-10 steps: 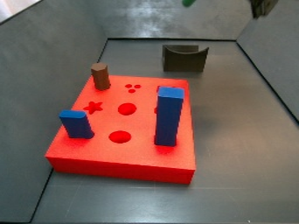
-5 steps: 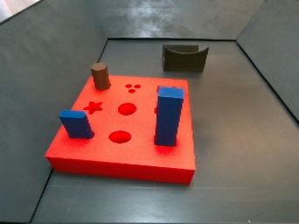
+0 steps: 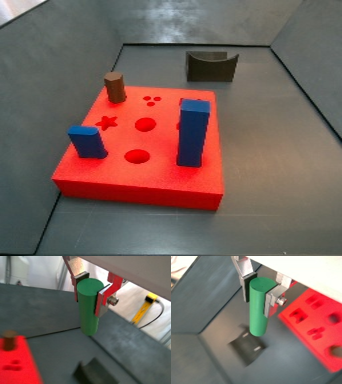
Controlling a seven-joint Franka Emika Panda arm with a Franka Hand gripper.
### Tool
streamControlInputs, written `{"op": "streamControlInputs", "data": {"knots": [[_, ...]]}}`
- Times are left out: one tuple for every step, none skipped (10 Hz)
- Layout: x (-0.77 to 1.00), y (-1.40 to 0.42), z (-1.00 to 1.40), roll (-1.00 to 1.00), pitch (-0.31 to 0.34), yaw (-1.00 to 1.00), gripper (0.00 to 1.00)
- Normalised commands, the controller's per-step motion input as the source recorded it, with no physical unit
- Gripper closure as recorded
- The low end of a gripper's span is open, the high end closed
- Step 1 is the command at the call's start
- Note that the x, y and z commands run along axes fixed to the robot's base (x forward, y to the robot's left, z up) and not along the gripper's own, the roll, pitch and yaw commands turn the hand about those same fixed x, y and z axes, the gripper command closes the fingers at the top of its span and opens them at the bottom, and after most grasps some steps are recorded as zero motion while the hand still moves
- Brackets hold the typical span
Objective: Pick up the round object. Move up. Place the round object on the fixture. Regrasp the round object. Move to above the board. Insert the round object.
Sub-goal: Move to above the board.
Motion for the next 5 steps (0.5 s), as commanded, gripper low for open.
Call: {"op": "streamControlInputs", "data": {"knots": [[-0.63,-1.00,0.39,-1.00,-0.044,-0.23,1.00],[-0.65,-1.00,0.39,-1.00,-0.039,-0.23,1.00],[-0.54,-0.77,0.31,-1.00,-0.032,-0.23,1.00],[-0.36,-0.46,0.19,-1.00,-0.025,-0.22,1.00],[-0.17,-0.15,0.06,-0.95,-0.007,-0.19,1.00]]}}
